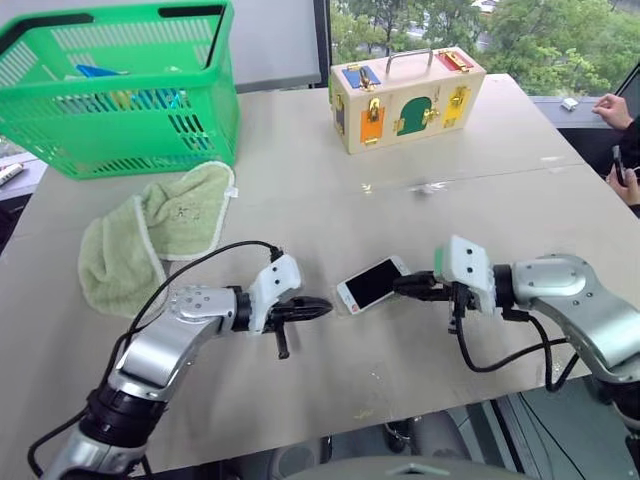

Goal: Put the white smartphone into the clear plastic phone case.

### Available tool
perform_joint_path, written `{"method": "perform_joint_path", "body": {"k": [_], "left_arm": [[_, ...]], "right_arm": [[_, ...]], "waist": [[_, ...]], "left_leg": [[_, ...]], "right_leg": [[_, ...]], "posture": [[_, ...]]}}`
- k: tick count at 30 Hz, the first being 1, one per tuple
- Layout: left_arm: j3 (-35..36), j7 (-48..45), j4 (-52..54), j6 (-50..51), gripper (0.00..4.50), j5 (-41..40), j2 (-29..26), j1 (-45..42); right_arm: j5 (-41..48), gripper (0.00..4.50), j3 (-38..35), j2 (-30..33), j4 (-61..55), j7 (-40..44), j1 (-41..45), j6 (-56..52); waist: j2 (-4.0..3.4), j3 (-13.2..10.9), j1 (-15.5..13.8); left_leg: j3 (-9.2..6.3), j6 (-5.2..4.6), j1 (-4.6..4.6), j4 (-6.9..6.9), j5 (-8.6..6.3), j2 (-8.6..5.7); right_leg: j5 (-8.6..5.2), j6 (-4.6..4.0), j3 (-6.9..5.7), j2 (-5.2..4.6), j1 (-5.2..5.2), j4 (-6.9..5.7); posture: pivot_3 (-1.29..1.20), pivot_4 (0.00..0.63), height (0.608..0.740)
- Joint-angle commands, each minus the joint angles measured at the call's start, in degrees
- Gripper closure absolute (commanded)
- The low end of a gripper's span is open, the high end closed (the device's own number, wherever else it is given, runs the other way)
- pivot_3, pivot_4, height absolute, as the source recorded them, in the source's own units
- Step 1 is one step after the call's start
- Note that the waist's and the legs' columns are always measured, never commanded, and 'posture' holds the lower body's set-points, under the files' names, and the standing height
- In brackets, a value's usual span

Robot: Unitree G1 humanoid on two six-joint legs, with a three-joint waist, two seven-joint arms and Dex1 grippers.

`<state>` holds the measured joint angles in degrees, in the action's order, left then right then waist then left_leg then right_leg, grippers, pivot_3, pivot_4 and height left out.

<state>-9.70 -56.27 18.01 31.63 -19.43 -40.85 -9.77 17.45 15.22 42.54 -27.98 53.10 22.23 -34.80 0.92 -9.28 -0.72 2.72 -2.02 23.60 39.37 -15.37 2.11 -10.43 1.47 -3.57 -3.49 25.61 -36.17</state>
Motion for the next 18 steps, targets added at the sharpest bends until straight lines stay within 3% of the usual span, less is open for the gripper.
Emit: {"method": "perform_joint_path", "body": {"k": [1,10,18], "left_arm": [[0.6,1.2,-1.2,-1.1,4.48,0.0,1.4,-1.0],[3.3,0.5,-3.9,-3.2,4.48,-0.2,0.0,0.3],[3.5,1.0,0.7,0.7,4.48,-2.2,0.1,0.3]], "right_arm": [[-4.9,4.50,2.4,-2.3,7.2,-2.0,6.3,1.0],[-16.4,4.50,10.2,-6.5,29.0,1.5,19.0,12.9],[-17.7,4.50,12.9,-10.9,50.6,16.2,29.3,29.5]], "waist": [[0.00,0.0,0.0],[0.00,0.0,-0.1],[0.00,0.0,0.3]], "left_leg": [[0.01,0.00,-0.01,0.02,0.00,0.00],[0.04,0.00,-0.14,0.04,0.01,0.05],[0.05,0.00,-0.20,0.04,0.01,0.04]], "right_leg": [[0.00,-0.01,-0.01,0.01,0.00,-0.06],[-0.08,-0.20,0.10,0.15,0.03,-0.33],[0.08,-0.09,0.34,0.16,0.04,-0.32]], "posture": [[0.00,0.150,0.740],[0.00,0.150,0.740],[0.00,0.150,0.740]]}}
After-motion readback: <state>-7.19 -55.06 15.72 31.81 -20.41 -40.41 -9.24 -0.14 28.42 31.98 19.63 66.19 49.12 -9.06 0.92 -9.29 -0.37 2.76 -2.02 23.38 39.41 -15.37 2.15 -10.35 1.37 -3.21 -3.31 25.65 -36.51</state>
